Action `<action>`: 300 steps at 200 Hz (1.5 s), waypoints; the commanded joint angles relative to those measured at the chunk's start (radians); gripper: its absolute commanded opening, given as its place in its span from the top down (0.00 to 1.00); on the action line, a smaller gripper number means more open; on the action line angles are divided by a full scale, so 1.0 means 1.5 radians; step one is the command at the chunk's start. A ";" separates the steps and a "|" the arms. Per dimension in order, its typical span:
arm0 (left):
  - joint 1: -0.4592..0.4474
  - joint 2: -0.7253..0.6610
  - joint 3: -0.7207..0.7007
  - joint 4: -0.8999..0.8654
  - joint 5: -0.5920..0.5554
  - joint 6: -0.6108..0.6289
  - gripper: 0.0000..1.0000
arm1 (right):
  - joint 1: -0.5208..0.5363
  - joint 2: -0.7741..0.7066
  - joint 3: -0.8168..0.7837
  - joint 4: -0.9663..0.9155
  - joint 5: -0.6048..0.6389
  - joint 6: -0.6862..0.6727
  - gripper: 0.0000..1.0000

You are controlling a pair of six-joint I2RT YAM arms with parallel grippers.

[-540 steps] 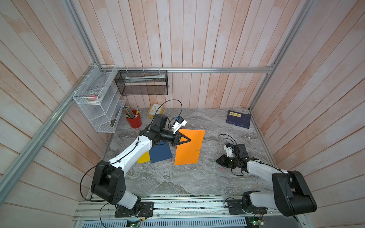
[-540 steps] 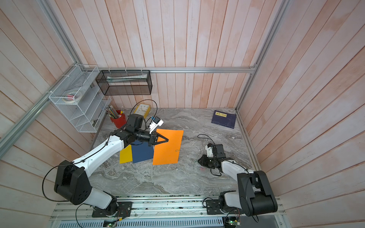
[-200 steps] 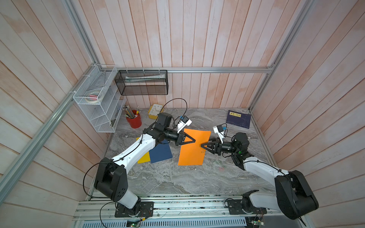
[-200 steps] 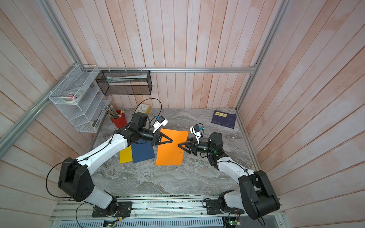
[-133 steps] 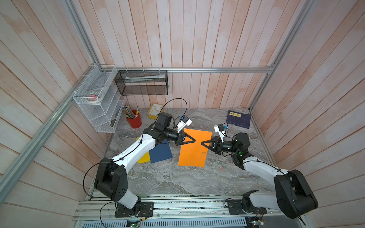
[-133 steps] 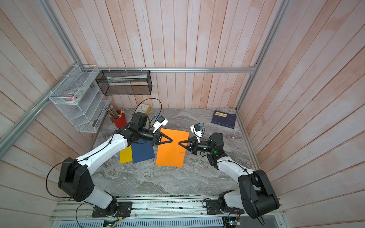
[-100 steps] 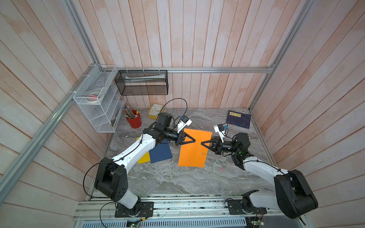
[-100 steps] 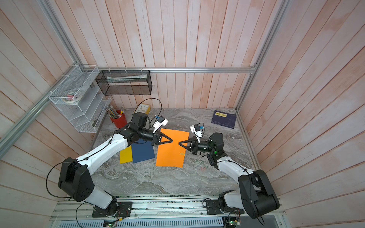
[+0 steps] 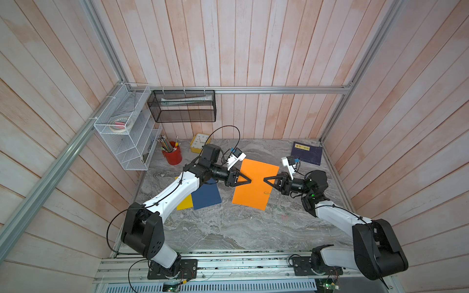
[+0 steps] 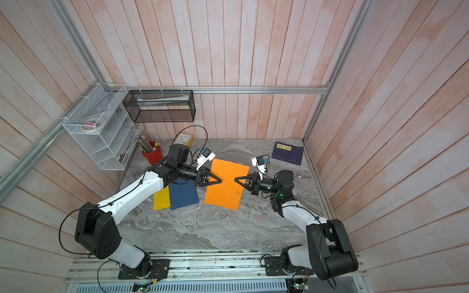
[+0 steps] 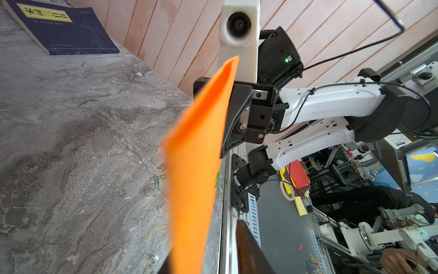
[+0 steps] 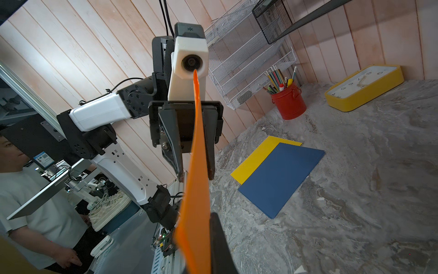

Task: Unclip the paperclips from the documents
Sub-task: Adjust the document.

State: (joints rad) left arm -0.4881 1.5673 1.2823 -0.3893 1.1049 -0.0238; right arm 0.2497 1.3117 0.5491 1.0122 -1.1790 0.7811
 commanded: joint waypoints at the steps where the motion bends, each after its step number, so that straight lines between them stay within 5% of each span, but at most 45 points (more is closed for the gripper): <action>1: 0.000 0.007 -0.014 0.007 0.022 -0.005 0.66 | -0.005 -0.007 0.025 0.024 -0.020 0.012 1.00; 70: -0.011 0.017 -0.040 0.040 0.029 -0.025 0.68 | -0.008 -0.004 0.047 0.015 -0.026 0.011 1.00; 167: -0.011 0.007 -0.050 0.075 0.020 -0.055 0.98 | -0.008 -0.005 0.049 -0.002 -0.029 0.006 1.00; 188: -0.011 0.005 -0.051 0.078 0.019 -0.056 1.00 | -0.008 -0.008 0.049 -0.025 -0.031 -0.009 0.75; 211: -0.008 -0.003 -0.056 0.085 0.023 -0.056 1.00 | -0.008 -0.014 0.044 -0.068 -0.041 -0.035 0.62; 300: 0.011 -0.019 -0.064 0.079 0.036 -0.050 1.00 | -0.008 -0.062 0.040 -0.353 -0.047 -0.231 0.58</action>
State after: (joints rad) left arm -0.4759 1.5608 1.1961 -0.2752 1.1397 -0.1093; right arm 0.2405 1.2427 0.5968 0.6308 -1.2327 0.5449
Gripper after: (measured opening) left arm 0.050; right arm 0.423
